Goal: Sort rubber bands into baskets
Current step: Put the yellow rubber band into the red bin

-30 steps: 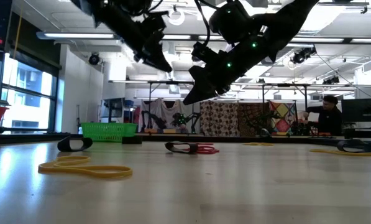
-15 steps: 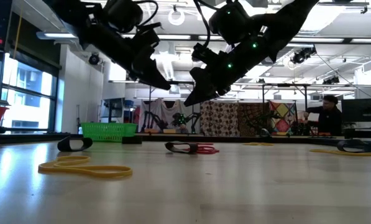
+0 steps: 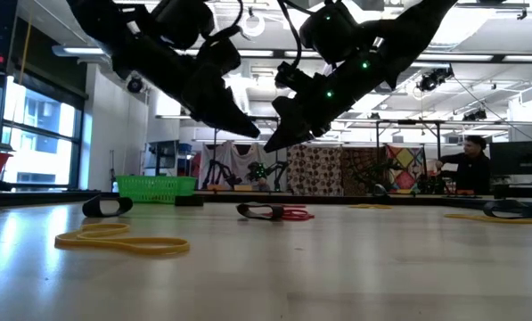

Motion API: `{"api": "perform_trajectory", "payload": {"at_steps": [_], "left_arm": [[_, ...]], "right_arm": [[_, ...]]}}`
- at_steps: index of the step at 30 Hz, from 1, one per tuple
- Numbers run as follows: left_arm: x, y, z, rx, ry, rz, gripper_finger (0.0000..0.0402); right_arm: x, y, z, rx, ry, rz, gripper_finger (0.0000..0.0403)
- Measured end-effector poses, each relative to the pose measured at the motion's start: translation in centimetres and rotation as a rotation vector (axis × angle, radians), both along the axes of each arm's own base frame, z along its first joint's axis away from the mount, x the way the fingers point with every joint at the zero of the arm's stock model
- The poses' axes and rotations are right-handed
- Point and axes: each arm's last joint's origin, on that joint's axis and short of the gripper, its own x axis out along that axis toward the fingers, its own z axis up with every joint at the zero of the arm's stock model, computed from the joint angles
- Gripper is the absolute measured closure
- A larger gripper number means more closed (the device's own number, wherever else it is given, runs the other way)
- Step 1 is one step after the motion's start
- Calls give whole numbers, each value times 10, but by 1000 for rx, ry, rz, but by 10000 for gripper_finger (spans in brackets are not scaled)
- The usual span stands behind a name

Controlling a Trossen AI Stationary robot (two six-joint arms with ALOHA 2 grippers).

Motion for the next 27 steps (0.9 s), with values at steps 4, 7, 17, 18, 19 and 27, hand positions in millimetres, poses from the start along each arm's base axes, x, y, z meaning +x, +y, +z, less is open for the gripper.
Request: {"api": "perform_trajectory", "payload": {"at_steps": [4,7,17,18,19,27], "left_arm": [[6,-10,-10,35,19,-70,385],[3,-19,-16,37,82,-133,389],[-30,-55,-26,-33,170,-318,391],[-33,-59,-26,-31,173,-333,391],[-36,-63,-26,-30,180,-350,391],[-48,-101,-25,-20,218,-552,391]], "right_arm": [[0,0,0,0,1,0,403],[0,0,0,0,1,0,403],[0,0,0,0,5,0,403],[0,0,0,1,4,0,403],[0,0,0,1,4,0,403],[0,0,0,1,4,0,403]]}}
